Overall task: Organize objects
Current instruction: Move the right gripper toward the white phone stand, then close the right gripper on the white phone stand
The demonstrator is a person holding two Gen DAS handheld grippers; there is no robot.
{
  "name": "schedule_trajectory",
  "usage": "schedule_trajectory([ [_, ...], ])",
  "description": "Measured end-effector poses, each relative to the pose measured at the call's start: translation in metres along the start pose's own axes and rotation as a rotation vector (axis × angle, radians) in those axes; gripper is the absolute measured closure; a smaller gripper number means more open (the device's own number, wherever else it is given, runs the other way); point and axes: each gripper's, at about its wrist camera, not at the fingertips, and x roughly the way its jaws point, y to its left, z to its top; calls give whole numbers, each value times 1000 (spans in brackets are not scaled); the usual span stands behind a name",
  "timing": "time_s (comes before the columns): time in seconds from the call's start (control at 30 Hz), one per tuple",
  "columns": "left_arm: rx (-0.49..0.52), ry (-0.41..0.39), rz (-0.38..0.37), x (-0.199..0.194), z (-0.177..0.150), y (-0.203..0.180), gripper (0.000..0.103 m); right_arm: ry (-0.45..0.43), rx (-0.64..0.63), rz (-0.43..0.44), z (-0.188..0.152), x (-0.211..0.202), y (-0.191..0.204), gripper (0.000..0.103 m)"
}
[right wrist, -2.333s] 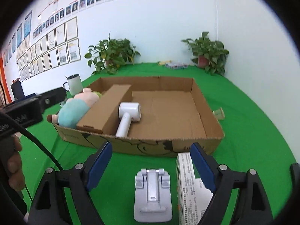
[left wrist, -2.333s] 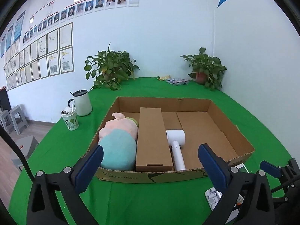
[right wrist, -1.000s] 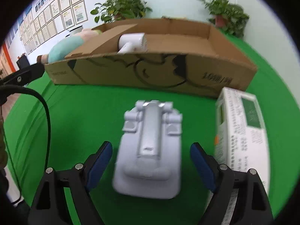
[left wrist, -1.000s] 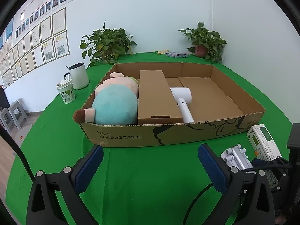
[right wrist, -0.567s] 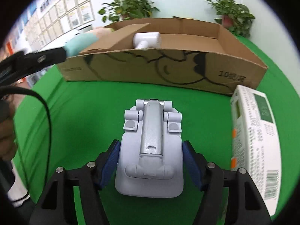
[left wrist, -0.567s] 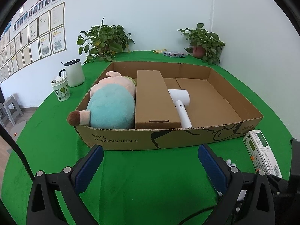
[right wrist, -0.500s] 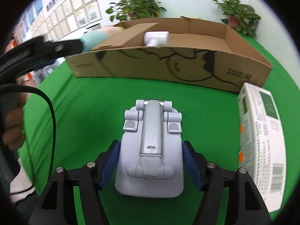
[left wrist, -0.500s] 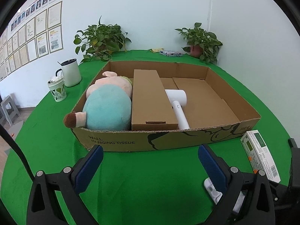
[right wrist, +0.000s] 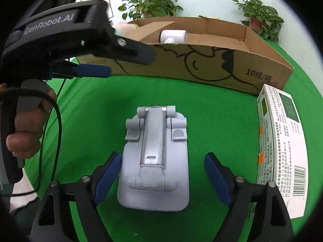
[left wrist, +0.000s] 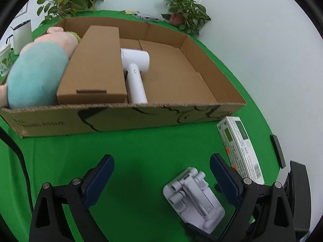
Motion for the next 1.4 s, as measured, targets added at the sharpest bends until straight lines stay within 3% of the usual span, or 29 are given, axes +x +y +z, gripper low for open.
schedule_trajectory([
  [0.07, -5, 8, -18, 0, -3, 1, 9, 5, -10, -4, 0, -1, 2, 19],
  [0.2, -43, 69, -101, 5, -9, 5, 20, 11, -62, -77, -1, 1, 15, 19],
  [0.3, -62, 106, -136, 7, -17, 6, 22, -1, -57, -69, -6, -2, 18, 20],
  [0.37, -75, 126, -151, 6, -25, 5, 22, -15, -74, -51, -10, -8, 22, 37],
  [0.5, -124, 176, -204, 7, -41, 8, 22, -28, -85, -38, -17, -11, 29, 36],
  [0.57, -143, 191, -214, 8, -45, 9, 22, -25, -86, -46, -17, -9, 31, 27],
  [0.7, -162, 193, -221, 8, -45, 12, 30, -26, -84, -48, -8, -1, 34, 25],
  [0.8, -173, 187, -230, 8, -47, 13, 30, -36, -95, -52, -9, -2, 36, 26],
  [0.87, -173, 187, -238, 6, -48, 13, 30, -41, -91, -56, -10, -3, 36, 38],
  [1.17, -208, 202, -292, 1, -62, 6, 31, -46, 2, 29, -17, -15, 32, 37],
  [1.33, -252, 217, -313, 0, -71, 5, 45, -54, 63, 86, -16, -19, 29, 38],
  [1.4, -256, 226, -295, 2, -72, 4, 64, -59, 58, 87, -17, -20, 34, 38],
])
